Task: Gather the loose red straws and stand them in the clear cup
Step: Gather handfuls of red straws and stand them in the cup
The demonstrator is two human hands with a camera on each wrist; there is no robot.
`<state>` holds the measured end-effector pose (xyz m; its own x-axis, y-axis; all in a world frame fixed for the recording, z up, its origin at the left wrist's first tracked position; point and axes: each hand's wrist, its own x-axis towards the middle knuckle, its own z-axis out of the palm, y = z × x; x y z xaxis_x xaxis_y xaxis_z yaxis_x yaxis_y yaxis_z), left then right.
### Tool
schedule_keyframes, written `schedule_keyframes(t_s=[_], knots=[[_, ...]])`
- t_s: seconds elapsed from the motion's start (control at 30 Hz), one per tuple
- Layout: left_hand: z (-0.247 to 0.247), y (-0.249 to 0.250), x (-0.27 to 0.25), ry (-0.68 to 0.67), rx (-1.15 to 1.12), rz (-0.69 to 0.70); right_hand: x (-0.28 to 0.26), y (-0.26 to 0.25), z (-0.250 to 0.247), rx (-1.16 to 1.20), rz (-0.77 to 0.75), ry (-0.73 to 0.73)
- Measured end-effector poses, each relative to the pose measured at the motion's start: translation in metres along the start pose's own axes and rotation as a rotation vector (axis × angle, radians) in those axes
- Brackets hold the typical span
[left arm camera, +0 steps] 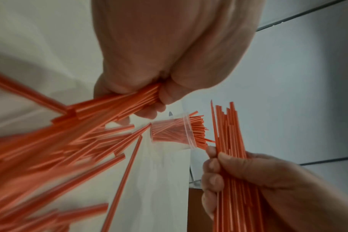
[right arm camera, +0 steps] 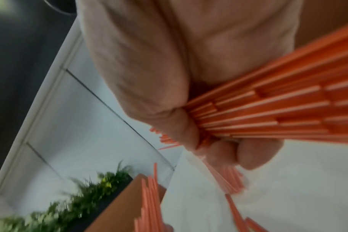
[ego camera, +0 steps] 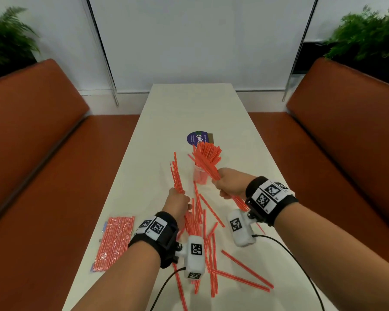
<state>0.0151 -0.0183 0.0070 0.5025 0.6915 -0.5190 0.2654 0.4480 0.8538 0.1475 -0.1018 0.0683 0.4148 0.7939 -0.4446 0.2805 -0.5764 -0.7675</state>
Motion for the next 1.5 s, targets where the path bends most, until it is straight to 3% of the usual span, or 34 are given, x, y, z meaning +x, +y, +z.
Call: schedule_keyframes(t_s=[0.07, 0.13, 0.3, 0.43, 0.7, 0.87, 1.0, 1.13, 1.3, 1.5], knots=[[-0.002, 0.001, 0.001, 0.008, 0.005, 0.030, -0.002, 0.001, 0.002, 0.010, 0.009, -0.039], [-0.004, 0.001, 0.003, 0.010, 0.002, 0.056, 0.002, -0.001, 0.003, 0.067, -0.065, 0.012], [-0.006, 0.008, 0.006, 0.024, -0.012, 0.148, 0.022, -0.039, -0.015, 0.320, -0.434, 0.359], [-0.005, 0.016, 0.005, 0.041, -0.041, 0.236, 0.053, -0.064, -0.030, 0.436, -0.563, 0.603], [-0.006, 0.028, 0.006, 0.053, 0.023, 0.403, 0.108, -0.041, -0.006, 0.363, -0.446, 0.764], [-0.005, 0.034, 0.010, 0.058, 0.060, 0.454, 0.113, -0.056, -0.023, 0.405, -0.529, 0.892], [0.001, 0.035, 0.011, 0.060, 0.069, 0.479, 0.112, -0.074, -0.040, 0.356, -0.599, 0.898], [0.005, 0.037, 0.008, 0.045, 0.078, 0.519, 0.111, -0.062, -0.033, 0.349, -0.564, 0.895], [0.004, 0.035, 0.010, 0.059, 0.082, 0.521, 0.116, -0.036, -0.011, 0.336, -0.468, 0.792], [0.004, 0.029, 0.012, 0.063, 0.079, 0.498, 0.114, -0.036, -0.013, 0.545, -0.419, 0.838]])
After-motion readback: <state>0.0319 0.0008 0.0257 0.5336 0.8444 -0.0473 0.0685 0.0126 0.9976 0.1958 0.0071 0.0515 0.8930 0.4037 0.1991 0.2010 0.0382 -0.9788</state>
